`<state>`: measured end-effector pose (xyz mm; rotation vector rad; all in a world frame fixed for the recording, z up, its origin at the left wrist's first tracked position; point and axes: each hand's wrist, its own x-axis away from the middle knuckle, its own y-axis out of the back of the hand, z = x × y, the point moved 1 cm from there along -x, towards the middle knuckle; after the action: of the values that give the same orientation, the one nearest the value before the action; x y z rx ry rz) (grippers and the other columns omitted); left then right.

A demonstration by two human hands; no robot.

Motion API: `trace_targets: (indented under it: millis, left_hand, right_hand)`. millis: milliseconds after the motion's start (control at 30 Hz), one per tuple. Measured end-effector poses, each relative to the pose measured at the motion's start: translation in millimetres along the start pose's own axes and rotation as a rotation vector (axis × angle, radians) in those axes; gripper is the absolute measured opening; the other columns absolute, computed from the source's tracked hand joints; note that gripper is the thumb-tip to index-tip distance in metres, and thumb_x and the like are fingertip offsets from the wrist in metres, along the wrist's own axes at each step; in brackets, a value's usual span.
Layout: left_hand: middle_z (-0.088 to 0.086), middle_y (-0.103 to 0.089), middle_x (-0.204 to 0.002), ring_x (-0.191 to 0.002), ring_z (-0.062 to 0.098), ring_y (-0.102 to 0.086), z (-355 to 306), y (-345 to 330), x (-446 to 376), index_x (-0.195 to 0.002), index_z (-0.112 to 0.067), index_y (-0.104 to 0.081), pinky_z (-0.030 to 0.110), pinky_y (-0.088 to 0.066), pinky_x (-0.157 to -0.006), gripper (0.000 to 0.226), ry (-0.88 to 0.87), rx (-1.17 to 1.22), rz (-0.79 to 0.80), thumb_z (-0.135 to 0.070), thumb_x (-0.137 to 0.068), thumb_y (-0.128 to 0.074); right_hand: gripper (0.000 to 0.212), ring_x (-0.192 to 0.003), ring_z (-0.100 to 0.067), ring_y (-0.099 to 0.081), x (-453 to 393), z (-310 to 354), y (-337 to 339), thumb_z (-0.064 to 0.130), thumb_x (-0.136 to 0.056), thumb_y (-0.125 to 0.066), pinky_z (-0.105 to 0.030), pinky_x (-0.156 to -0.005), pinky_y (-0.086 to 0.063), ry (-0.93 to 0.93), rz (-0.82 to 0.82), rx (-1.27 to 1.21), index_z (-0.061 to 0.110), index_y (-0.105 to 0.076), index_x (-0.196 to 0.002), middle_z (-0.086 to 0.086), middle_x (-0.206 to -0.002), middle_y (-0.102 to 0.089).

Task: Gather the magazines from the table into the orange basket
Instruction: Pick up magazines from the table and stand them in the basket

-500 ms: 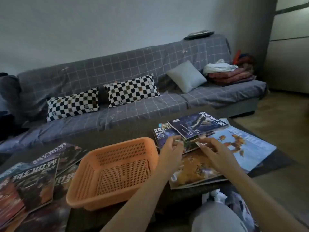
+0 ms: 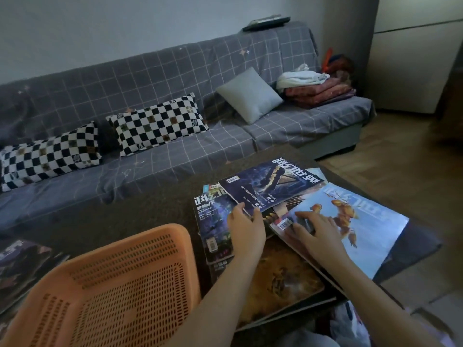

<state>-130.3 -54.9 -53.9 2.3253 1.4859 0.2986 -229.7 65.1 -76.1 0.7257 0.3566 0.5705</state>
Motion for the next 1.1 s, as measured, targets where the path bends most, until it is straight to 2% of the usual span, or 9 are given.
trace_targets:
  millis: [100, 200, 300, 400, 533, 800, 967, 1034, 1100]
  left_hand:
    - [-0.011, -0.060, -0.097, -0.090, 0.006, -0.058, 3, -13, 1, -0.109, -0.020, -0.063, 0.007, -0.041, -0.069, 0.024, -0.098, -0.051, 0.101, -0.037, -0.094, -0.056]
    - [-0.013, -0.064, -0.086, -0.077, 0.000, -0.058, 3, -23, 2, -0.103, -0.017, -0.070, 0.002, -0.038, -0.058, 0.026, -0.152, -0.094, 0.204, -0.037, -0.089, -0.065]
    - [-0.006, -0.064, -0.083, -0.075, 0.007, -0.058, -3, -24, -1, -0.104, -0.014, -0.070, 0.011, -0.041, -0.063, 0.028, -0.123, -0.164, 0.271, -0.031, -0.082, -0.074]
    - [-0.004, -0.055, -0.066, -0.060, 0.009, -0.051, -13, -22, -3, -0.086, -0.010, -0.071, 0.022, -0.036, -0.053, 0.023, -0.100, -0.271, 0.407, -0.031, -0.078, -0.077]
    - [-0.004, -0.050, -0.074, -0.070, 0.013, -0.048, -23, -22, 12, -0.077, -0.017, -0.050, 0.026, -0.035, -0.060, 0.022, -0.068, -0.329, 0.494, -0.028, -0.088, -0.065]
    - [-0.002, -0.053, -0.079, -0.066, 0.008, -0.049, -28, 18, 49, -0.079, -0.019, -0.049, 0.022, -0.032, -0.053, 0.017, -0.013, -0.078, 0.278, -0.020, -0.092, -0.059]
    - [0.003, -0.060, -0.090, -0.083, 0.017, -0.060, -33, 83, 62, -0.086, -0.019, -0.053, 0.036, -0.051, -0.076, 0.010, -0.013, 0.029, 0.101, -0.022, -0.093, -0.060]
    - [0.006, -0.064, -0.094, -0.085, 0.020, -0.064, -32, 113, 68, -0.090, -0.018, -0.054, 0.036, -0.055, -0.073, 0.007, 0.006, 0.108, 0.030, -0.021, -0.093, -0.059]
    - [0.007, -0.067, -0.093, -0.082, 0.021, -0.067, -29, 140, 75, -0.094, -0.016, -0.055, 0.036, -0.056, -0.067, 0.005, 0.023, 0.180, -0.014, -0.020, -0.094, -0.058]
  right_hand:
    - [0.033, -0.120, -0.021, -0.043, -1, -5, -7, 0.034, -0.090, -0.054, -0.036, -0.100, -0.030, 0.002, -0.079, -0.008, 0.024, -0.057, -0.121, 0.000, -0.126, -0.057]
    - [0.030, -0.120, -0.019, -0.044, 4, -11, -12, 0.030, -0.089, -0.057, -0.033, -0.101, -0.027, 0.048, -0.114, -0.001, 0.023, -0.058, -0.119, 0.002, -0.125, -0.059]
    - [0.030, -0.116, -0.019, -0.047, 6, -11, -10, 0.028, -0.088, -0.059, -0.031, -0.099, -0.029, 0.066, -0.129, -0.029, 0.021, -0.060, -0.117, 0.001, -0.122, -0.060]
    - [0.027, -0.110, -0.016, -0.049, 11, -13, -3, 0.026, -0.087, -0.060, -0.025, -0.090, -0.030, 0.123, -0.134, -0.041, 0.022, -0.061, -0.114, 0.002, -0.118, -0.062]
    - [0.034, -0.118, -0.018, -0.044, 23, -17, 8, 0.028, -0.085, -0.064, -0.029, -0.097, -0.029, 0.110, -0.124, -0.054, 0.022, -0.060, -0.119, 0.001, -0.127, -0.058]
    - [0.055, -0.134, -0.028, -0.026, 50, -13, 34, 0.060, -0.085, -0.047, -0.043, -0.105, -0.025, -0.103, -0.093, 0.103, 0.037, -0.043, -0.135, -0.001, -0.149, -0.034]
    - [0.077, -0.138, -0.033, -0.014, 64, 18, 40, 0.064, -0.081, -0.050, -0.051, -0.110, -0.022, -0.160, -0.107, -0.012, 0.026, -0.027, -0.145, -0.009, -0.154, -0.016]
    - [0.082, -0.133, -0.031, -0.027, 67, 39, 40, 0.055, -0.082, -0.058, -0.047, -0.102, -0.035, -0.149, -0.095, -0.268, 0.018, -0.022, -0.146, -0.011, -0.150, -0.023]
    - [0.074, -0.112, -0.020, -0.047, 70, 62, 37, 0.044, -0.083, -0.063, -0.028, -0.076, -0.048, -0.102, -0.048, -0.523, 0.017, -0.028, -0.142, -0.006, -0.136, -0.043]
